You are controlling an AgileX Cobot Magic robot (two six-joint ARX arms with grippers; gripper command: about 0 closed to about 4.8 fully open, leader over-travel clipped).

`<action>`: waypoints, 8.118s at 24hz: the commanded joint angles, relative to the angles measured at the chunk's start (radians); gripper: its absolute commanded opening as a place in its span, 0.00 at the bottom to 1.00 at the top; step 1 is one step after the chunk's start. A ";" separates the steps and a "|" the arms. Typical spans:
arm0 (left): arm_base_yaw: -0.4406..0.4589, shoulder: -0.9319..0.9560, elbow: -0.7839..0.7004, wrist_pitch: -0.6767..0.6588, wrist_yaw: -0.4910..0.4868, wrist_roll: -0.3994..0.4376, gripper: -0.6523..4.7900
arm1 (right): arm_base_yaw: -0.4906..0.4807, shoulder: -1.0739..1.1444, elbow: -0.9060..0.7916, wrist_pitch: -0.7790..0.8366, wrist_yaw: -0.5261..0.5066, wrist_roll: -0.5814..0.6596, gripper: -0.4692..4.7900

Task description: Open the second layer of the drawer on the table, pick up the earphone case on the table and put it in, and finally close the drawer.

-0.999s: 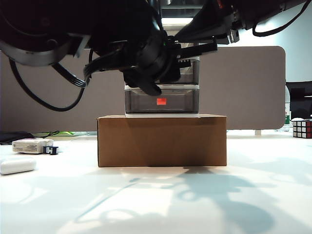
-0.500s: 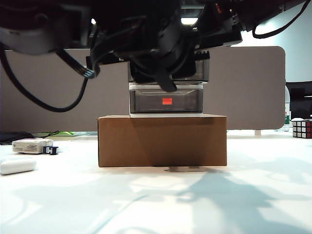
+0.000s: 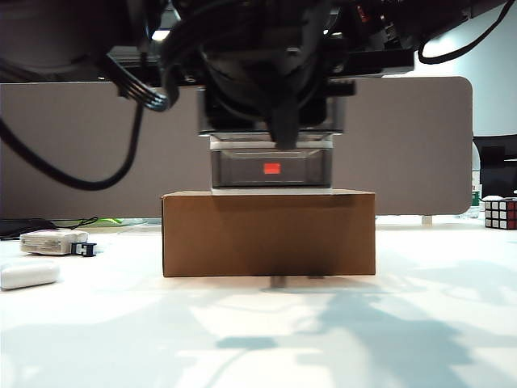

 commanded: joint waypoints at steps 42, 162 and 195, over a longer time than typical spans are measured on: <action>1.186 -1.100 -0.541 -0.915 1.535 0.192 0.64 | -0.001 -0.019 0.003 -0.072 -0.149 0.015 0.08; 0.810 -0.476 0.147 -0.996 1.959 0.517 0.58 | -0.009 -0.136 0.004 -0.201 -0.166 -0.063 0.08; 0.611 -0.484 0.133 -1.202 1.554 0.277 0.11 | 0.037 0.183 0.380 -0.259 0.147 0.037 0.08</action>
